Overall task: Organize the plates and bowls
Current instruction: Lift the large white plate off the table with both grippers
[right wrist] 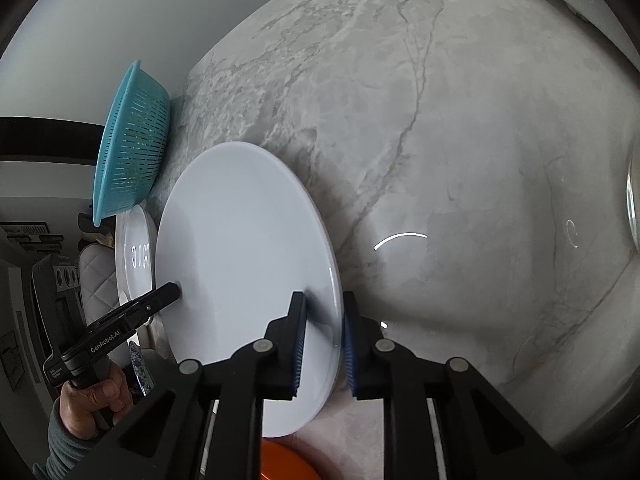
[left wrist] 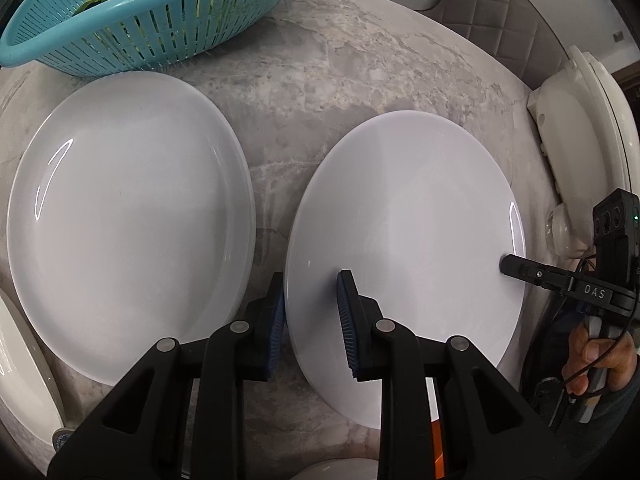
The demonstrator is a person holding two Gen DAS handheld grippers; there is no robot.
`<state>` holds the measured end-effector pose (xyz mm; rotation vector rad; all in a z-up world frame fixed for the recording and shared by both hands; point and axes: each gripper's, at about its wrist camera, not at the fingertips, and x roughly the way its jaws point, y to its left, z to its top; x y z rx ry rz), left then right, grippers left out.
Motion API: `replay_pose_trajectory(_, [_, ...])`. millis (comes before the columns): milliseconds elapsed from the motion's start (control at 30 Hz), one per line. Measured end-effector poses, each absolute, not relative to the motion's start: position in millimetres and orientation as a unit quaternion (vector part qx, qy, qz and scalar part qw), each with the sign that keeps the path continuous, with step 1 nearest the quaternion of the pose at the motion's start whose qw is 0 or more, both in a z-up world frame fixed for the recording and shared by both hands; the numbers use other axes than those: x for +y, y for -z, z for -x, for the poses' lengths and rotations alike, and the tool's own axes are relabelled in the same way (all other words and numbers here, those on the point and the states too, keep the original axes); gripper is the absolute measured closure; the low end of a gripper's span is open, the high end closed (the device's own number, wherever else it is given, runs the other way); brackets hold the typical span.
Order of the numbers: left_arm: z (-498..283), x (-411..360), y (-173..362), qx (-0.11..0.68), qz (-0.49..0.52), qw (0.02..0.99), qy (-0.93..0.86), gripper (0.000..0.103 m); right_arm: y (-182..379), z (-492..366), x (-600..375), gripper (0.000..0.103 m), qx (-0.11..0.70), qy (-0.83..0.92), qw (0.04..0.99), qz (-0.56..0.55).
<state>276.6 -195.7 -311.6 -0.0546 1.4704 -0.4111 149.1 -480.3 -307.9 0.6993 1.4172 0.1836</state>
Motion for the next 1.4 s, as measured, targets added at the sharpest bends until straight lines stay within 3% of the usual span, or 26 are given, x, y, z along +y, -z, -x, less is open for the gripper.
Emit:
replay_pose_trajectory(700, [-277.4,-200.4,310.6,0.665,0.015,0.718,0.205,0.081,298.0,-142.2,-478.8,0.083,0.619,-0.068,0.729,-0.284])
replay_pose_trajectory(967, [-288.4,-188.0,325.6,0.708,0.089,0.663,0.225,0.082,299.8,-140.9,-482.3,0.082,0.616,-0.068,0.734,-0.279])
replay_pose_trajectory(1400, [-309.3,-192.8,329.2,0.715,0.094,0.654,0.227,0.082,300.9,-139.1,-480.6,0.080,0.638,-0.057,0.713,-0.285])
